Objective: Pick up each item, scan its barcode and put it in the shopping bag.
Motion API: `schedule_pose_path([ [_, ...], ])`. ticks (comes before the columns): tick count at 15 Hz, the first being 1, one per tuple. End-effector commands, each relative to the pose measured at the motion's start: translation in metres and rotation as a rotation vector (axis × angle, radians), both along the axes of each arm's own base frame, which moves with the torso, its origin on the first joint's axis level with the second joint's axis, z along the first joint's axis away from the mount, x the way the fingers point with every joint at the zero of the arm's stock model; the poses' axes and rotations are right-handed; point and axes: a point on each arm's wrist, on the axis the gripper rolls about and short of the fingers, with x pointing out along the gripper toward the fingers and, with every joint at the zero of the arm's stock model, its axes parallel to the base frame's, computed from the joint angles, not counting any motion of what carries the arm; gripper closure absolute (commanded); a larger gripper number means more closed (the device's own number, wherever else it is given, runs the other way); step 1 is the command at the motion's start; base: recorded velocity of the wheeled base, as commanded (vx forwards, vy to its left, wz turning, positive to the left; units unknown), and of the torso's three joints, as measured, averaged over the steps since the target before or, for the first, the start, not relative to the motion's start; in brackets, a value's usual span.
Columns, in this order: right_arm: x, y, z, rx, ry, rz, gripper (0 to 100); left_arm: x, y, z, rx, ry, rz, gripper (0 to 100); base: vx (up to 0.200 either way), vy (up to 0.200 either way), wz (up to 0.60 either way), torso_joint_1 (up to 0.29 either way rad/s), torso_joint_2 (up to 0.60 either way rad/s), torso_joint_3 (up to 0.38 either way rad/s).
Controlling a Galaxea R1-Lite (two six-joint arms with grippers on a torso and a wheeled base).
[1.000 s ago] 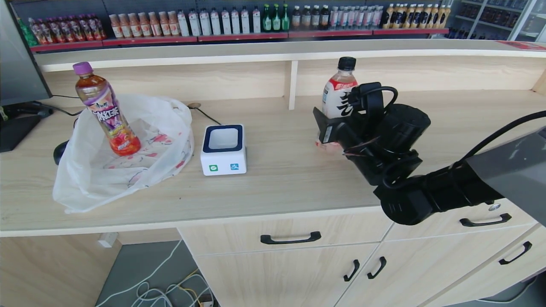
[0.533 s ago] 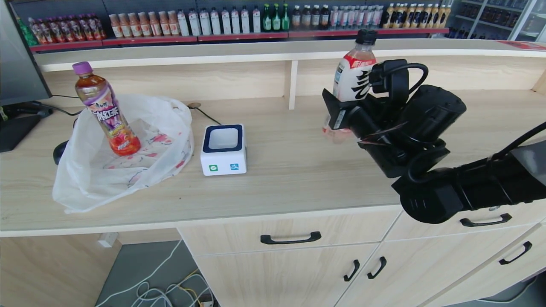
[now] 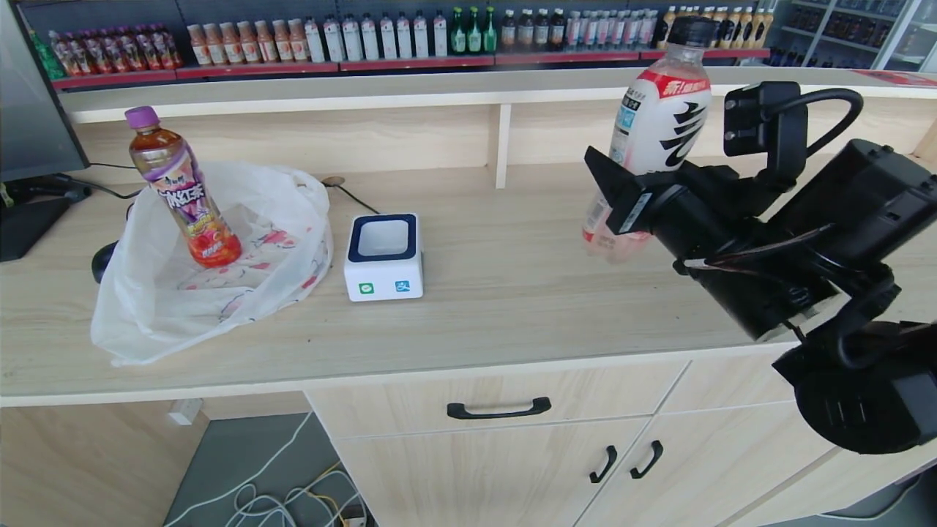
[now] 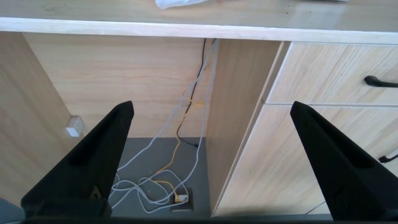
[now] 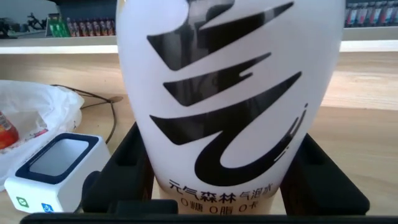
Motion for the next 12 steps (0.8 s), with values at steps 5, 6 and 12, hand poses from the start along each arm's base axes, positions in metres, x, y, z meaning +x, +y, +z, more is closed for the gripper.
schedule_pose_path([
  [5, -0.061, -0.027, -0.009, -0.014, -0.007, 0.063, 100, 0.0, 0.0, 0.0, 0.0, -0.001, 0.0, 0, 0.0, 0.0, 0.0, 0.0, 0.0, 0.0],
  [6, -0.072, -0.028, -0.014, -0.024, 0.004, 0.083, 100, 0.0, 0.0, 0.0, 0.0, -0.001, 0.0, 0, 0.0, 0.0, 0.0, 0.0, 0.0, 0.0],
  [12, -0.117, -0.029, -0.036, -0.116, 0.039, 0.177, 100, 0.0, 0.0, 0.0, 0.0, 0.001, 0.0, 0, 0.0, 0.0, 0.0, 0.0, 0.0, 0.0],
])
